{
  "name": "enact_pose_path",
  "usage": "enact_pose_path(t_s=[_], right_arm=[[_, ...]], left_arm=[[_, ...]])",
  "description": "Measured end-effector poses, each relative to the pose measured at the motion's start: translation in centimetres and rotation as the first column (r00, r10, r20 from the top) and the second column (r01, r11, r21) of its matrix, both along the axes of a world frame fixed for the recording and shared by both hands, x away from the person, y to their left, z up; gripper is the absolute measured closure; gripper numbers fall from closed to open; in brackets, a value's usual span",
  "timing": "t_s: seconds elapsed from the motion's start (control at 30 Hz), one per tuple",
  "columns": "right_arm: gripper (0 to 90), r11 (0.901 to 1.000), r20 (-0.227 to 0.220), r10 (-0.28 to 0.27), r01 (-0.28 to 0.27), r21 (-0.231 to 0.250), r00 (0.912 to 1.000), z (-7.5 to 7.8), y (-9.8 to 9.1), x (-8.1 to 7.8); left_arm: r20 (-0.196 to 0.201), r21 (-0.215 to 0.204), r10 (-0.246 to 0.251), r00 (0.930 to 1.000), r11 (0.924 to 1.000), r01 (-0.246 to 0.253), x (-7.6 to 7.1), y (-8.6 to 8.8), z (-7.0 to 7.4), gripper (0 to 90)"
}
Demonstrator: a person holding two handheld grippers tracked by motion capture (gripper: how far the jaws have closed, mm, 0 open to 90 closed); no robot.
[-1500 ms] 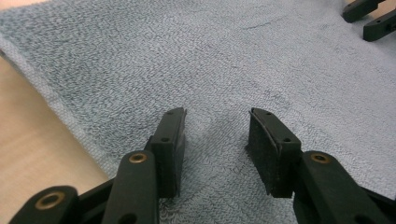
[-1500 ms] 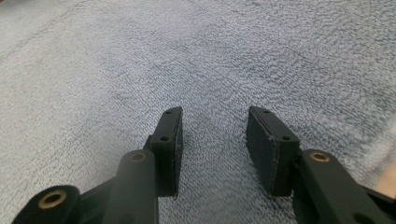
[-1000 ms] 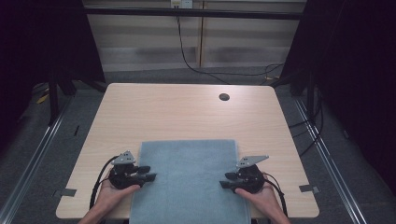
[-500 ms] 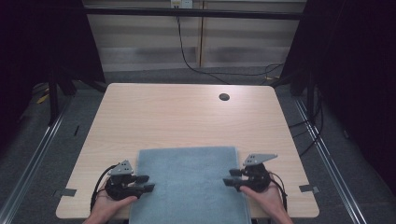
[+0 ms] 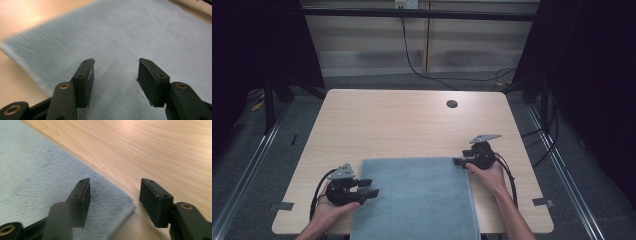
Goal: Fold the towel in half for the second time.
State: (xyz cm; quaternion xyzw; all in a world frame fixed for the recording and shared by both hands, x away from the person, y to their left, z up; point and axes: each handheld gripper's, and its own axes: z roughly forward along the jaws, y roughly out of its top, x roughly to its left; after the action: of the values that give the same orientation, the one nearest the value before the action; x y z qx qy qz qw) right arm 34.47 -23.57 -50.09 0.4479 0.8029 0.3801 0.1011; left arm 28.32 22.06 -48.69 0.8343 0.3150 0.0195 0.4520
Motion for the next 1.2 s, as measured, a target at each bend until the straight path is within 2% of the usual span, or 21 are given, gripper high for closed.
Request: enact_pose_path(t_s=[0.1, 0.17, 0.23, 0.3, 0.33, 0.37, 0.4, 0.43, 0.47, 0.5, 0.57, 0.63, 0.73, 0.77, 0.83, 0.93, 0.97, 1.0, 1.07, 1.1, 1.2], right_arm=[[42.9, 0.9999, -0.004, 0.01, -0.01, 0.008, 0.9999, -0.1, -0.1, 0.0], [48.9, 0.9996, -0.007, 0.028, -0.028, 0.007, 0.9996, -0.3, 0.1, -0.2], [50.3, 0.9995, -0.006, 0.03, -0.03, 0.014, 0.9995, -0.3, 0.1, -0.2], [60.6, 0.9992, -0.009, 0.035, -0.035, 0.016, 0.9993, -0.3, 0.2, -0.3], [68.9, 0.9985, -0.015, 0.047, -0.047, 0.027, 0.9988, -0.4, 0.3, -0.5], [71.8, 0.9983, -0.02, 0.051, -0.051, 0.03, 0.9985, -0.4, 0.3, -0.6], [74.7, 0.9979, -0.017, 0.059, -0.058, 0.029, 0.9981, -0.4, 0.4, -0.6], [74.7, 0.9979, -0.017, 0.059, -0.058, 0.029, 0.9981, -0.4, 0.4, -0.6], [78.0, 0.9978, -0.024, 0.058, -0.057, 0.035, 0.998, -0.4, 0.4, -0.7], [78.9, 0.9979, -0.027, 0.054, -0.053, 0.036, 0.9981, -0.4, 0.5, -0.8], [79.7, 0.998, -0.025, 0.053, -0.052, 0.036, 0.9983, -0.4, 0.5, -0.8], [80.7, 0.9979, -0.021, 0.056, -0.055, 0.033, 0.9982, -0.4, 0.5, -0.9], [81.0, 0.9979, -0.019, 0.054, -0.053, 0.036, 0.9984, -0.4, 0.6, -0.9], [81.0, 0.9979, -0.019, 0.054, -0.053, 0.036, 0.9984, -0.4, 0.6, -0.9], [81.0, 0.998, -0.019, 0.052, -0.051, 0.038, 0.9985, -0.4, 0.6, -0.9], [81.0, 0.9982, -0.021, 0.049, -0.048, 0.035, 0.9986, -0.4, 0.6, -1.0], [81.0, 0.9983, -0.021, 0.047, -0.046, 0.035, 0.9987, -0.4, 0.6, -1.0], [81.0, 0.9983, -0.021, 0.047, -0.046, 0.035, 0.9987, -0.4, 0.6, -1.0], [81.2, 0.9982, -0.023, 0.049, -0.048, 0.036, 0.9985, -0.4, 0.7, -1.1], [81.9, 0.9981, -0.025, 0.05, -0.049, 0.038, 0.9984, -0.3, 0.7, -1.2], [82.5, 0.997, -0.016, 0.063, -0.062, 0.047, 0.9979, 0.1, 0.7, -1.6]], left_arm=[[0.009, -0.006, 0.03, 0.9995, 0.9995, -0.03, 1.3, 0.3, 0.2, 46.9], [0.025, 0.026, 0.056, 0.9981, 0.9981, -0.057, 3.0, 0.5, 0.1, 46.8], [0.004, 0.023, 0.098, 0.9952, 0.9949, -0.098, 4.8, 0.7, 0.1, 46.2], [0.005, 0.003, 0.13, 0.9915, 0.9915, -0.13, 6.1, 0.9, 0.2, 45.6], [0.004, 0.017, 0.143, 0.9896, 0.9895, -0.144, 7.2, 0.9, 0.1, 43.7], [0.004, 0.017, 0.143, 0.9896, 0.9895, -0.144, 7.2, 0.9, 0.1, 42.6], [0.021, 0.006, 0.175, 0.9843, 0.9845, -0.175, 7.9, 1.0, -0.3, 42.5], [0.021, 0.006, 0.175, 0.9843, 0.9845, -0.175, 7.9, 1.0, -0.3, 42.0], [0.0, -0.005, 0.168, 0.9857, 0.9857, -0.168, 8.2, 1.1, -0.6, 41.3], [-0.015, 0.037, 0.161, 0.9869, 0.9864, -0.16, 8.3, 1.1, -1.1, 41.0], [-0.026, 0.044, 0.152, 0.9881, 0.9876, -0.151, 8.4, 1.3, -1.3, 40.7], [-0.025, 0.06, 0.147, 0.9888, 0.9876, -0.145, 8.3, 1.4, -1.4, 40.2], [-0.034, 0.032, 0.124, 0.9917, 0.9919, -0.123, 8.4, 1.3, -1.5, 51.9], [-0.034, 0.032, 0.124, 0.9917, 0.9919, -0.123, 8.4, 1.3, -1.5, 52.1], [-0.034, 0.07, 0.116, 0.9927, 0.9911, -0.113, 8.4, 0.9, -1.8, 51.7], [-0.03, 0.068, 0.115, 0.9929, 0.9913, -0.113, 8.4, 0.8, -1.8, 52.6], [-0.019, 0.074, 0.08, 0.9966, 0.9942, -0.078, 8.1, 0.8, -1.9, 60.0], [-0.019, 0.074, 0.08, 0.9966, 0.9942, -0.078, 8.1, 0.8, -1.9, 68.0], [-0.026, 0.073, 0.044, 0.9987, 0.9964, -0.042, 7.7, 0.5, -1.9, 70.8], [-0.019, 0.082, 0.024, 0.9995, 0.9964, -0.022, 7.3, 0.5, -1.8, 77.5], [-0.028, 0.061, 0.032, 0.9991, 0.9977, -0.03, 6.5, 0.9, -1.8, 80.9]])
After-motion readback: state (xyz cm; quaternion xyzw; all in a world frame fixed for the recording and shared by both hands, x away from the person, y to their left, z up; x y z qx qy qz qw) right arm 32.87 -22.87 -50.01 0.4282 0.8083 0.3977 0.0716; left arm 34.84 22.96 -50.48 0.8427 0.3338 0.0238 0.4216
